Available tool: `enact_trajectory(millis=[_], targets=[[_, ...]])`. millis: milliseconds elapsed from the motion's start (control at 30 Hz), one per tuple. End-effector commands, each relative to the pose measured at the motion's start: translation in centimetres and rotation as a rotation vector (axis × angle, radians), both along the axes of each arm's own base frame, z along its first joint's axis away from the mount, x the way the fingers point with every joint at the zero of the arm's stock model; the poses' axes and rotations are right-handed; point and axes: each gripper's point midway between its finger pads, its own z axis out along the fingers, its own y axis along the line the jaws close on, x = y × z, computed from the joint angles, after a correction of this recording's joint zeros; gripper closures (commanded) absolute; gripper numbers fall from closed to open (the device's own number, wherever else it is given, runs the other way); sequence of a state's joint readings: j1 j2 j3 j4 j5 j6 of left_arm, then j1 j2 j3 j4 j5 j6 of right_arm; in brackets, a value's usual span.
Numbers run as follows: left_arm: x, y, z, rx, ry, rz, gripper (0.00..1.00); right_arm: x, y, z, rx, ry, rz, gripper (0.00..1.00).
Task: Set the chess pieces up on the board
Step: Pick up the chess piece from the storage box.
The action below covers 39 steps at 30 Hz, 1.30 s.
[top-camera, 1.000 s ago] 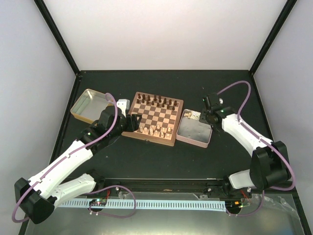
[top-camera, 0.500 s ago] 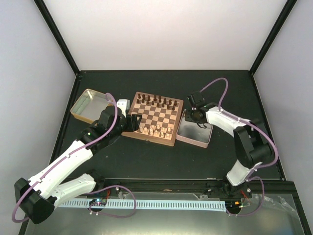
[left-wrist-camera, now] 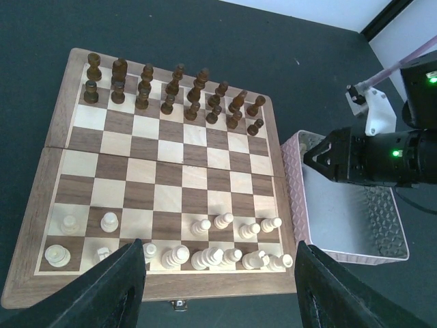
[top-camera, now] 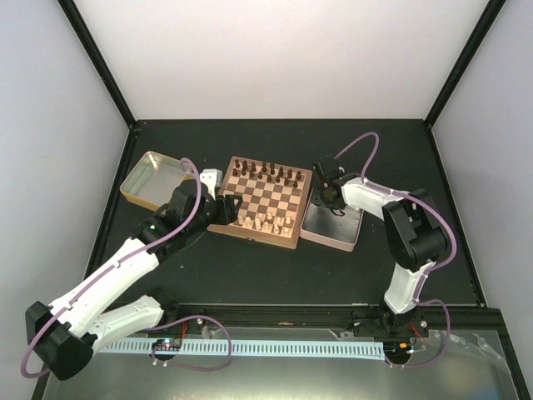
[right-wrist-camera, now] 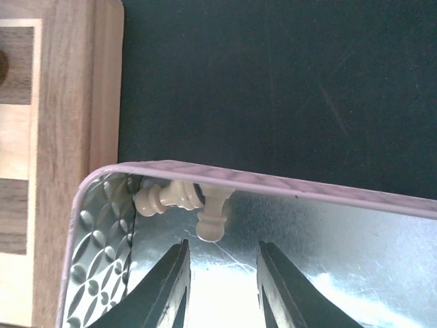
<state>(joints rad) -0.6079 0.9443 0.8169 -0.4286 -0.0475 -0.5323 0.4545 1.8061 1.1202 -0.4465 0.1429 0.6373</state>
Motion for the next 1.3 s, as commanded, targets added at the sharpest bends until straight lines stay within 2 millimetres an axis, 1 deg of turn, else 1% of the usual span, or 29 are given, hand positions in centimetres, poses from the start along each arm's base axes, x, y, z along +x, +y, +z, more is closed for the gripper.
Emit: enact_trajectory(millis=[0, 233, 400, 567, 700, 767, 800, 933, 1067, 1133, 1200, 1267], targets=[[0.6, -0.4, 2.5, -0.039, -0.045, -0.003, 0.39, 1.6, -0.1, -0.1, -0.022, -0.040, -0.027, 0.72], [0.6, -0.3, 2.5, -0.038, -0.045, 0.000, 0.38, 2.4, 0.2, -0.8, -0.033, -0.055, -0.014, 0.74], [0.5, -0.3, 2.6, -0.039, -0.045, -0.001, 0.38, 2.8, -0.2, -1.3, -0.056, -0.052, -0.023, 0.81], [0.6, -0.3, 2.6, -0.039, -0.046, -0.002, 0.39, 3.0, -0.5, -1.3, -0.081, -0.060, -0.021, 0.83], [0.5, -0.4, 2.7, -0.041, -0.047, -0.006, 0.38, 2.6, -0.4, -0.7, -0.071, -0.060, -0.003, 0.92], [0.5, -0.5, 2.7, -0.045, -0.046, -0.009, 0.39, 2.1, -0.1, 0.2, -0.047, -0.061, 0.018, 0.95], [0.5, -0.5, 2.7, -0.048, -0.045, -0.010, 0.38, 1.7, 0.2, 1.0, -0.021, -0.065, 0.034, 0.95], [0.4, -1.0, 2.8, -0.073, -0.042, -0.030, 0.38, -0.8, 2.3, 3.9, 0.135, -0.072, 0.140, 0.97], [0.2, -1.8, 3.1, -0.113, -0.034, -0.058, 0.36, -3.5, 5.0, 6.6, 0.317, -0.066, 0.265, 0.96], [0.1, -2.3, 3.2, -0.136, -0.030, -0.080, 0.35, -4.8, 6.8, 7.8, 0.431, -0.043, 0.331, 0.96], [0.1, -3.0, 3.1, -0.166, -0.020, -0.105, 0.34, -6.0, 8.9, 9.4, 0.559, -0.029, 0.417, 0.96], [-0.1, -3.7, 3.2, -0.211, 0.002, -0.126, 0.33, -7.0, 10.5, 11.0, 0.653, -0.039, 0.504, 0.96]])
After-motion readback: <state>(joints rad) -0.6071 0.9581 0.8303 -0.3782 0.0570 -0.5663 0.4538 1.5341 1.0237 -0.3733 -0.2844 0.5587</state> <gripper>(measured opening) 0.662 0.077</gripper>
